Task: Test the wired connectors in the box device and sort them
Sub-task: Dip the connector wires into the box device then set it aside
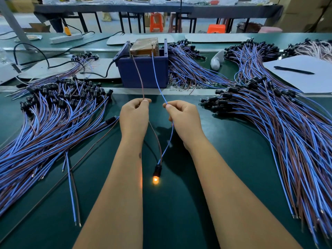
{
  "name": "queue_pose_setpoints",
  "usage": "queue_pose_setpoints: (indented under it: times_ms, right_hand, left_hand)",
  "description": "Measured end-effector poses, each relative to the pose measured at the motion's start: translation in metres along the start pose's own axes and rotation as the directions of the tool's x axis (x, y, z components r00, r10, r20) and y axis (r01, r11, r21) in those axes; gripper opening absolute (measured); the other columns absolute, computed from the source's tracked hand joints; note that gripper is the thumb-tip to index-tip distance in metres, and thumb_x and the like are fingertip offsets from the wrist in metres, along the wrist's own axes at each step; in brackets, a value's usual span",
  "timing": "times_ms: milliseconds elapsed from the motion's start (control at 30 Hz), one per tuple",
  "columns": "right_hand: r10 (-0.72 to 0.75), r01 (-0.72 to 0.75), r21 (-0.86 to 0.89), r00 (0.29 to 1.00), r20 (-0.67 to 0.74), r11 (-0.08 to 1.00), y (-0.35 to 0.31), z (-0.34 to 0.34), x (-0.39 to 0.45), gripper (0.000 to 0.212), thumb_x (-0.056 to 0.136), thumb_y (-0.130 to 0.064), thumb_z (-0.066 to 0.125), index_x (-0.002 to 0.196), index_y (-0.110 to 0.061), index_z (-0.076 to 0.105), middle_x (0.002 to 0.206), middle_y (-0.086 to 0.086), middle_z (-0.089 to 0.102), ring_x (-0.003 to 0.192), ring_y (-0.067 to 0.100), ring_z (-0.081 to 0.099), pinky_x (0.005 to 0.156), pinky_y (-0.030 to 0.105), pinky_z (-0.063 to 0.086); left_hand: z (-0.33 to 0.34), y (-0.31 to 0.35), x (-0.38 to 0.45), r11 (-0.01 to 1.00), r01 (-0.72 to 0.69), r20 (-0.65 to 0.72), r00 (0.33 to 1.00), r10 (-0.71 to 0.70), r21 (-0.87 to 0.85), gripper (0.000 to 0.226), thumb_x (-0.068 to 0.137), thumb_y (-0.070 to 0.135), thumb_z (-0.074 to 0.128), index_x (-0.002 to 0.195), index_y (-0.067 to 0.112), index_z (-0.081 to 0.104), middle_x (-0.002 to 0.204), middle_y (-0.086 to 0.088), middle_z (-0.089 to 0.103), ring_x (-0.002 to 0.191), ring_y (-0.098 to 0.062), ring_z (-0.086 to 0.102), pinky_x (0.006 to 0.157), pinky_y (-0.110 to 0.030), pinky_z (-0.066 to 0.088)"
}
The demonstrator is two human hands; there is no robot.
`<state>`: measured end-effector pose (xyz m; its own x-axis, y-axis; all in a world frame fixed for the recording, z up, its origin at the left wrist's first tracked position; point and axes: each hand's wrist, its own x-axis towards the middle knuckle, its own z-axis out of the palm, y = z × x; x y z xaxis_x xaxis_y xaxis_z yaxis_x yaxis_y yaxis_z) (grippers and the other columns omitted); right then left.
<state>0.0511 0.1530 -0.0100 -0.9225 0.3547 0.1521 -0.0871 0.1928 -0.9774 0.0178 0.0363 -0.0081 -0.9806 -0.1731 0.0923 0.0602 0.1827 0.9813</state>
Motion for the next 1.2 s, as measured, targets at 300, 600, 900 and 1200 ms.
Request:
queue_pose_setpoints:
  times_ms: [300, 600, 900, 1200]
  right_hand:
    - [-0.072, 0.075, -0.032, 0.994, 0.082, 0.997, -0.002, 0.004, -0.001, 0.010, 0.092, -0.014, 0.061, 0.087, -0.012, 0.070, 0.070, 0.000, 0.060, 0.065, 0.012, 0.049, 0.068, 0.033, 0.045]
    - [-0.080, 0.137, -0.450, 0.986, 0.144, 0.882, 0.000, 0.004, -0.007, 0.032, 0.088, -0.041, 0.064, 0.073, -0.014, 0.063, 0.053, -0.003, 0.049, 0.059, 0.019, 0.049, 0.055, 0.032, 0.038]
    - [-0.443, 0.226, -0.701, 0.885, -0.142, 0.677, -0.011, -0.008, -0.011, 0.031, 0.098, -0.047, 0.050, 0.093, -0.022, 0.069, 0.073, 0.000, 0.065, 0.066, 0.024, 0.048, 0.053, 0.031, 0.026]
    - [-0.436, 0.219, -0.741, 0.894, -0.109, 0.635, -0.015, -0.009, -0.013, 0.029, 0.097, -0.045, 0.052, 0.093, -0.022, 0.068, 0.065, -0.003, 0.052, 0.065, 0.023, 0.041, 0.053, 0.030, 0.024]
  left_hand:
    - [0.010, 0.011, -0.006, 0.964, 0.093, 0.274, 0.961, -0.021, -0.250, 0.014, 0.096, 0.018, 0.058, 0.094, 0.014, 0.071, 0.045, 0.015, 0.046, 0.040, -0.001, 0.033, 0.041, -0.013, 0.029]
    - [-0.004, 0.014, 0.002, 0.752, 0.167, 0.125, 0.986, -0.113, -0.638, 0.016, 0.099, 0.016, 0.053, 0.087, 0.017, 0.064, 0.061, 0.006, 0.062, 0.051, -0.005, 0.051, 0.044, -0.016, 0.037]
    - [-0.002, 0.014, 0.004, 0.707, 0.191, 0.122, 0.981, -0.148, -0.681, 0.028, 0.103, 0.022, 0.042, 0.081, 0.018, 0.059, 0.050, 0.007, 0.045, 0.044, -0.007, 0.041, 0.045, -0.018, 0.036]
    - [-0.026, 0.011, 0.003, 0.091, 0.388, 0.398, 0.882, 0.253, -0.917, 0.045, 0.107, 0.029, 0.030, 0.081, 0.011, 0.062, 0.061, 0.002, 0.057, 0.057, -0.011, 0.054, 0.057, -0.021, 0.047]
